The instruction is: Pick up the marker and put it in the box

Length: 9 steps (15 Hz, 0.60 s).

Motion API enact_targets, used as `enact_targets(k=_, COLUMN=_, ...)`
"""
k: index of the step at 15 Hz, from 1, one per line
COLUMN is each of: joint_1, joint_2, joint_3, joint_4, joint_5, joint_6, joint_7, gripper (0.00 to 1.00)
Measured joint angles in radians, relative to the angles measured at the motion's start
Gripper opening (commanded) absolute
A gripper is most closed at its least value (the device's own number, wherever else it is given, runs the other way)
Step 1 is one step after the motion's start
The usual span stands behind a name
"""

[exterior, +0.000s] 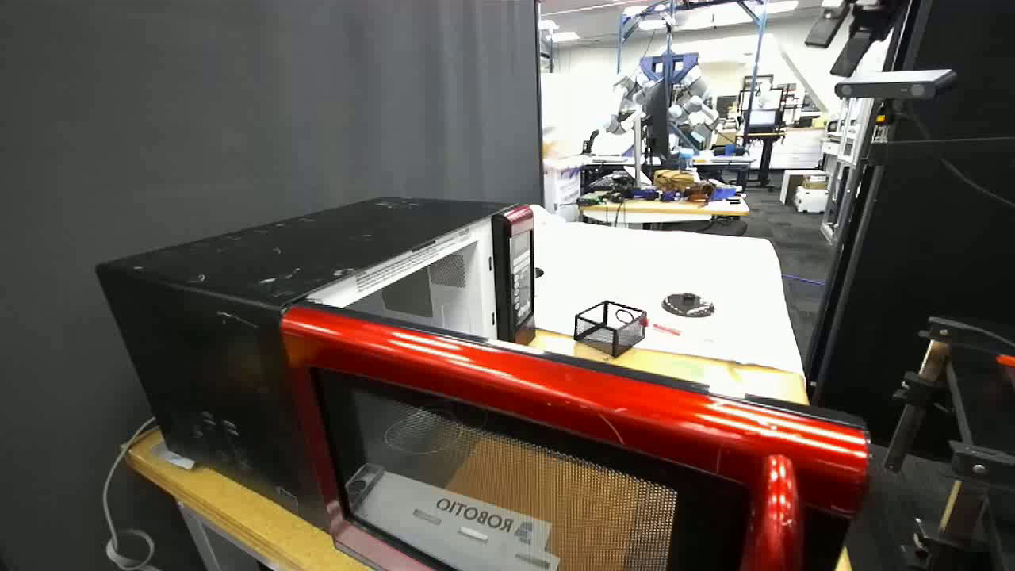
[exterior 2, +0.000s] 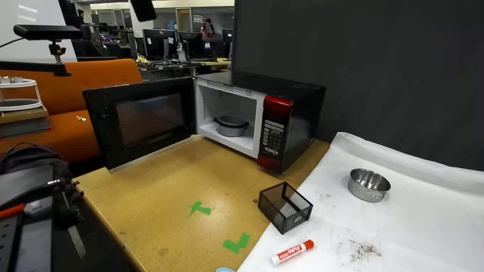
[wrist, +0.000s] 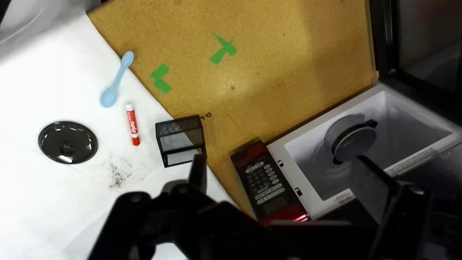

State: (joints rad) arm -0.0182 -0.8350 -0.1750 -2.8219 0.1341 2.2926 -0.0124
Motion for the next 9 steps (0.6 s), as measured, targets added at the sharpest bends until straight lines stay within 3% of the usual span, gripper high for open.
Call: enact_targets(k=9, joint_1=0.000, joint_2=0.007, joint_3=0.000, joint_4=-0.018, joint_5=0.000, joint_6=-0.004, joint_7=0.000, gripper=1.00)
